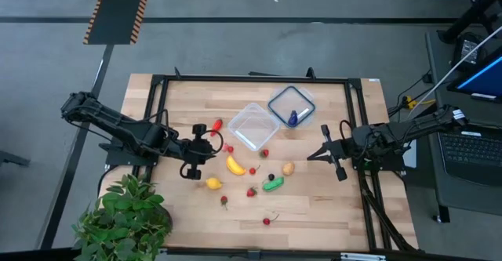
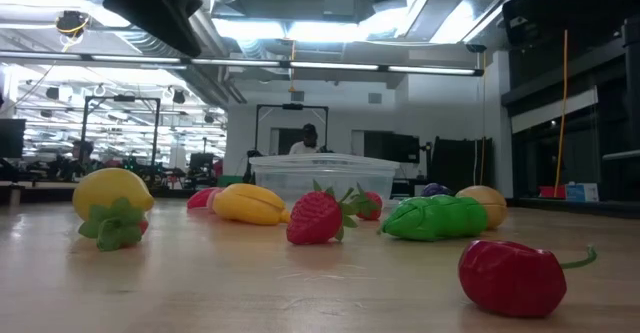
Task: Pick and placing Produce into tupperware
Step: Put the yellow lemon into the transparent container
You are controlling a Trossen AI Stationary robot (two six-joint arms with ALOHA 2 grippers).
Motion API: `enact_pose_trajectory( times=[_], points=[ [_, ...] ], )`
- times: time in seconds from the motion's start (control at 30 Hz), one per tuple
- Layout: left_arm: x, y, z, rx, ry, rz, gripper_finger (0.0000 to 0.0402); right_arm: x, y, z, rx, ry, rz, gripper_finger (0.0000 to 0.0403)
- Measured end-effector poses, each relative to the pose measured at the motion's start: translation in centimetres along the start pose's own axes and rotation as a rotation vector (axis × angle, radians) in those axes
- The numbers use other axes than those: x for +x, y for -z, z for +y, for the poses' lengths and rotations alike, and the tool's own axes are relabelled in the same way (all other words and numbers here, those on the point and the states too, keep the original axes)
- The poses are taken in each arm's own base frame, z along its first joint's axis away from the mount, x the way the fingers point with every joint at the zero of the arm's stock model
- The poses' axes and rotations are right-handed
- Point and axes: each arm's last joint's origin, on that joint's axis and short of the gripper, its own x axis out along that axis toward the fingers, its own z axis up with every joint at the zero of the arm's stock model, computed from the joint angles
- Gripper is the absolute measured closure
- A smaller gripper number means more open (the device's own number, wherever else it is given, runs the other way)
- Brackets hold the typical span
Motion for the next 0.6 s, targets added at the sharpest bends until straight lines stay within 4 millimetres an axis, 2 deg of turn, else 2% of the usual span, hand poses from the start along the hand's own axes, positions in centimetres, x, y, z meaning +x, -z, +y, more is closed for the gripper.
enact_pose_trajectory(
  times=[0.23,0.6],
  points=[
    [0.00,0.07,0.10,-0.017,-0.034,0.004,0.0309,0.00,-0.03,0.00,0.069,0.001,-0.004,0.0391],
    [-0.02,0.78,0.19,-0.130,-0.053,0.069,0.0207,0.00,-0.02,-0.01,0.074,0.001,-0.003,0.0390]
  ],
)
